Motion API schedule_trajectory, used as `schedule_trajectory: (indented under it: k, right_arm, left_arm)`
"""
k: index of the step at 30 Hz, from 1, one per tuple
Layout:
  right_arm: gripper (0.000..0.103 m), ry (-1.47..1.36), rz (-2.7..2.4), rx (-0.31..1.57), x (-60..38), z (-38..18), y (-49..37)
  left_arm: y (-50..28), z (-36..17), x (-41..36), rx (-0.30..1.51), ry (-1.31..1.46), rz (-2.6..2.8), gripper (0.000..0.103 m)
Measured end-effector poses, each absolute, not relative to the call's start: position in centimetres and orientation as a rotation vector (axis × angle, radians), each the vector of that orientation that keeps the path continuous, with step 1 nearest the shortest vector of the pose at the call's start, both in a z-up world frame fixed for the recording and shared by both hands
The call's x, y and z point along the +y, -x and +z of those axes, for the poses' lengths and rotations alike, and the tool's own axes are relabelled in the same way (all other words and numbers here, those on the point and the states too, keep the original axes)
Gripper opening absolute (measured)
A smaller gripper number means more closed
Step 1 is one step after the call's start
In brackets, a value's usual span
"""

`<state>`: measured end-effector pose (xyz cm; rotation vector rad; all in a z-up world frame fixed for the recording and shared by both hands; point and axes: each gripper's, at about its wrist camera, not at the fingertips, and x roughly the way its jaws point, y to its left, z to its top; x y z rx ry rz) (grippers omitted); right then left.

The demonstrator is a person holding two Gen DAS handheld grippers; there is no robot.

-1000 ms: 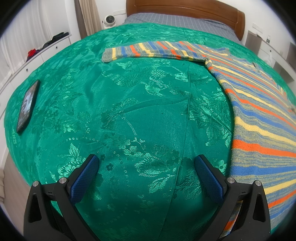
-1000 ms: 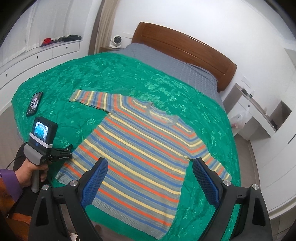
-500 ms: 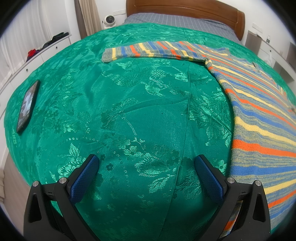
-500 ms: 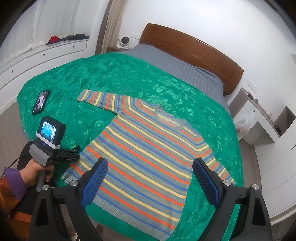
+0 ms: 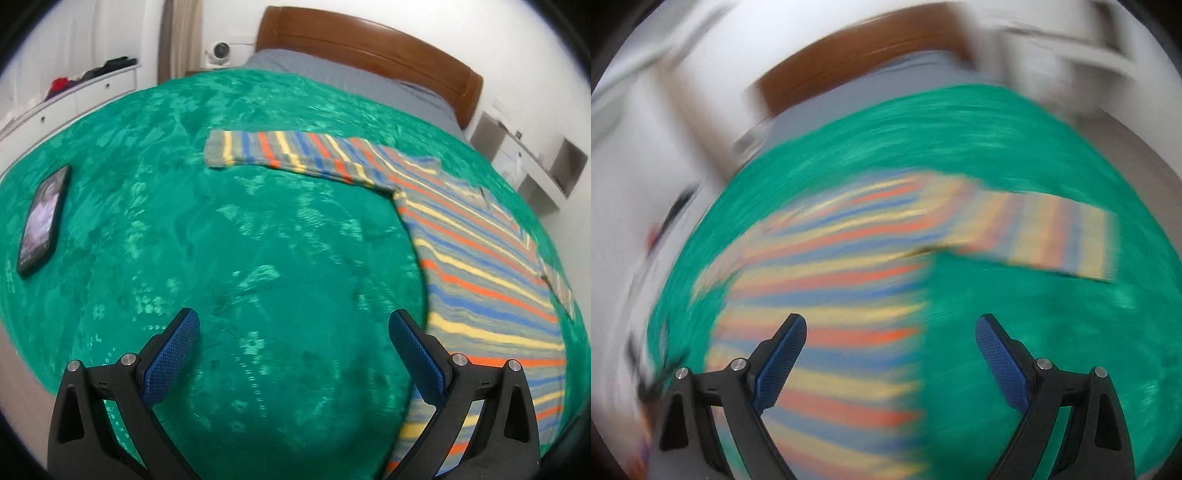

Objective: Fold small clothes
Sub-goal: 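Grasp the sleeve cuff with the right gripper and lift it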

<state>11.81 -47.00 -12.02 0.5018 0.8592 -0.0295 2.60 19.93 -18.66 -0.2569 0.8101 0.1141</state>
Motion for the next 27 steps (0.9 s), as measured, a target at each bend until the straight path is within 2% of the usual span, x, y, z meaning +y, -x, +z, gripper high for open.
schedule_trajectory:
  k: [3,6,8,10,14,15,16,20,27]
  right_arm:
    - [0.084,-0.784,-0.155,0.821,-57.5,-14.7,-12.2]
    - [0.076,-0.928,-0.176,0.817,-62.3,-16.9,-13.1]
    - [0.072,-0.931,-0.153,0.83,-63.0,-17.7,-14.2]
    - [0.061,-0.946,-0.115,0.856,-63.1,-18.9,-15.7]
    - [0.051,-0.939,-0.1,0.924,-62.8,-20.7,-17.6]
    - [0.036,-0.929,-0.097,0.938,-62.6,-20.9,-17.8]
    - [0.005,-0.904,-0.1,0.978,-62.2,-21.2,-18.3]
    - [0.001,-0.603,-0.238,1.052,-60.7,-19.7,-19.1]
    - [0.001,-0.541,-0.287,1.079,-59.7,-19.3,-20.2]
  left_arm:
    - [-2.9,-19.4,20.4,0.834,0.265,0.148,0.102]
    - [-3.1,-19.4,20.6,0.828,0.27,0.169,0.102]
    - [-3.2,-19.8,20.6,0.849,0.259,0.179,0.102]
    - [-3.4,-20.1,20.1,0.86,0.227,0.192,0.102]
    - [-3.5,-20.5,18.8,0.879,0.141,0.209,0.102]
    - [-3.5,-20.5,18.5,0.881,0.126,0.212,0.102]
    - [-3.6,-20.6,18.3,0.884,0.109,0.215,0.102]
    - [-3.6,-20.6,18.1,0.885,0.099,0.216,0.102]
    - [-3.5,-20.8,18.0,0.883,0.09,0.22,0.102]
